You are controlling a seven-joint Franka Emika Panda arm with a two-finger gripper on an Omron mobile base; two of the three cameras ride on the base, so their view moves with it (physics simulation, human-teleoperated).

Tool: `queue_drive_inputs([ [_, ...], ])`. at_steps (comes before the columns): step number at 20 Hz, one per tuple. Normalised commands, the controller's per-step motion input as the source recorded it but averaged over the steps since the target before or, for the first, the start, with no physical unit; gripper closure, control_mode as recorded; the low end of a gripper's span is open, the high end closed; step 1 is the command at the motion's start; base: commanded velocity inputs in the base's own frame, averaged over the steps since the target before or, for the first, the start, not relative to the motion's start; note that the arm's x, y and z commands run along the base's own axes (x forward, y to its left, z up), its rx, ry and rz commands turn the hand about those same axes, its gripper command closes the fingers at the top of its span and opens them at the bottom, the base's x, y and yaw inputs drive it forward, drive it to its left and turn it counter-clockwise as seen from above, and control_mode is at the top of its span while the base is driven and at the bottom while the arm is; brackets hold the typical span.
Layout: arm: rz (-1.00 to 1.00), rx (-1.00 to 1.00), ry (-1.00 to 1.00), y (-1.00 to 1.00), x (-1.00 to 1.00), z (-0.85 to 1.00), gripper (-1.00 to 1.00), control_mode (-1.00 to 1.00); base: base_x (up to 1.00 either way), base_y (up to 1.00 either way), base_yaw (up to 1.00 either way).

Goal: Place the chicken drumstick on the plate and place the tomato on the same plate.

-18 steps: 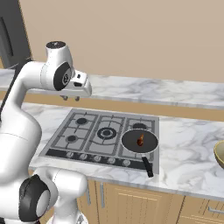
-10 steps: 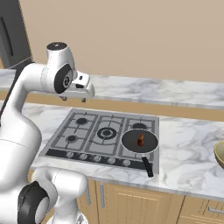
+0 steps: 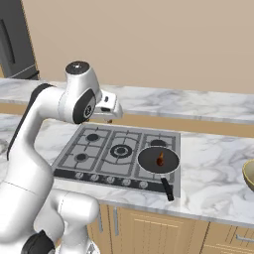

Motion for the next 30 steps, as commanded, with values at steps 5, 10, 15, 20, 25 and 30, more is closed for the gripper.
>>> queue_drive_inputs([
  [5, -0.09, -0.08, 0.12, -0.52, -0.01, -0.21, -1.00, -1.00, 0.00, 0.00, 0.00],
  [10, -0.02, -0.06, 0.11, -0.47, 0.03, -0.23, -1.00, -1.00, 0.00, 0.00, 0.00],
  [15, 0.00, 0.00, 0.08, -0.42, 0.07, -0.22, -1.00, -1.00, 0.00, 0.00, 0.00],
  [20, 0.00, 0.00, 0.05, -0.19, 0.16, -0.23, -1.00, -1.00, 0.00, 0.00, 0.00],
  [25, 0.00, 0.00, 0.00, -0.25, 0.20, -0.20, -1.00, -1.00, 0.00, 0.00, 0.00],
  [30, 0.00, 0.00, 0.00, -0.30, 0.20, -0.26, -1.00, -1.00, 0.00, 0.00, 0.00],
])
